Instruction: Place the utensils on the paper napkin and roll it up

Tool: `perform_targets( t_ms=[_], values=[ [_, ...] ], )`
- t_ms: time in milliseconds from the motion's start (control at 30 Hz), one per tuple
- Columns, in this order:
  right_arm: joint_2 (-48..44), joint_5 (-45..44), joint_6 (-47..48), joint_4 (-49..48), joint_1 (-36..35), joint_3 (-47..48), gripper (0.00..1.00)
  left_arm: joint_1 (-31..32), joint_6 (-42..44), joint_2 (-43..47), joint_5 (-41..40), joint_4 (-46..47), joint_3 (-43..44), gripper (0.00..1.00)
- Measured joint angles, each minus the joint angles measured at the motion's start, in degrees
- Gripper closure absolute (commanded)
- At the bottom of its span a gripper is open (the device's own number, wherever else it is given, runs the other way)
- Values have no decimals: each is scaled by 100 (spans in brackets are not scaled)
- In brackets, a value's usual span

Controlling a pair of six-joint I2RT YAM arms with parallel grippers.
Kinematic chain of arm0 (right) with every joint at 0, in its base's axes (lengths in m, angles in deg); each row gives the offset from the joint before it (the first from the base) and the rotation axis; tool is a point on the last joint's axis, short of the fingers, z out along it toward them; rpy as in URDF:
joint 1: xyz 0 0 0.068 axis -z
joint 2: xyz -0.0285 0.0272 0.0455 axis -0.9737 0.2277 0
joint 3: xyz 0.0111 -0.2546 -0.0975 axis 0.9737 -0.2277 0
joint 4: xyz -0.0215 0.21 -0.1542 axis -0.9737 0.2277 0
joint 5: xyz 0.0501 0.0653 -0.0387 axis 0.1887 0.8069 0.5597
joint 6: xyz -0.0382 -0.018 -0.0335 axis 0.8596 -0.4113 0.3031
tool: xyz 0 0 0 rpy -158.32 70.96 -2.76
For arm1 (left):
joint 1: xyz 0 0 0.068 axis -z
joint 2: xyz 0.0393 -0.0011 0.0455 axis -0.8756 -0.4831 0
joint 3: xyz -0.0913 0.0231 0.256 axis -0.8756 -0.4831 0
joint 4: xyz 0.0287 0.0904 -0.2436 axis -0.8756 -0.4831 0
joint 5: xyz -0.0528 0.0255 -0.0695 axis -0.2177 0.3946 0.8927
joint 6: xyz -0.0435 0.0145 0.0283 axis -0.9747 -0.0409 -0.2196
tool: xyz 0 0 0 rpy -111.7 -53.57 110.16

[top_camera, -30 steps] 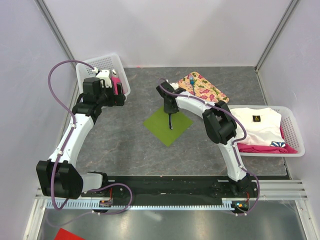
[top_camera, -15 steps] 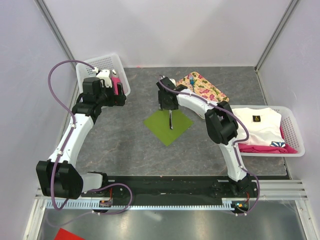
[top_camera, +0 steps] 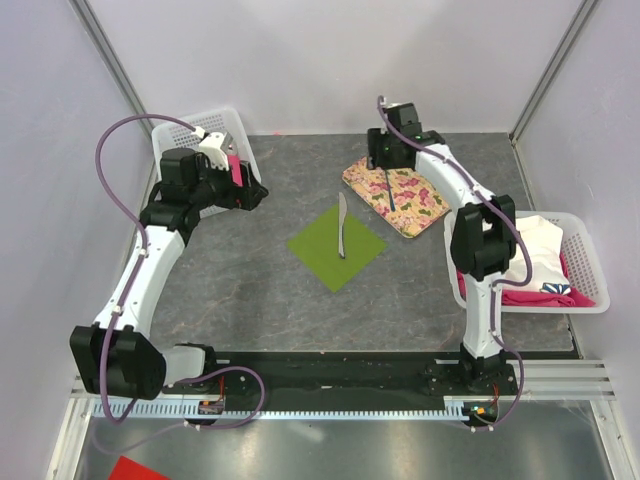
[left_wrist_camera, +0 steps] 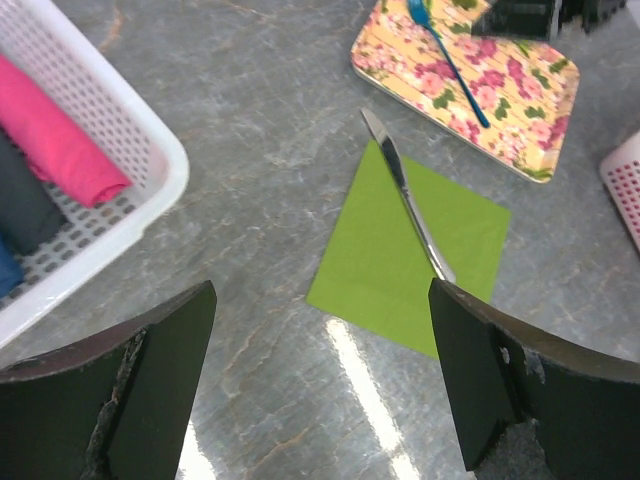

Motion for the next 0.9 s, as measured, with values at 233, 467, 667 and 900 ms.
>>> perform_targets(
  t_ms=[233,467,667,900],
  values=[
    [802,-354,216,-46,409,627,47,0,-111,-160,247,4,0,7],
    [1274,-503,234,-52,378,723,50,0,-116,-160,240,7,0,6],
    [1419,-640,229,-219,396,723,50,0,-116,-160,205,4,-2,4],
    [1652,-815,201,-334,402,723,52,0,-116,-175,188,9,-42,2]
  ],
)
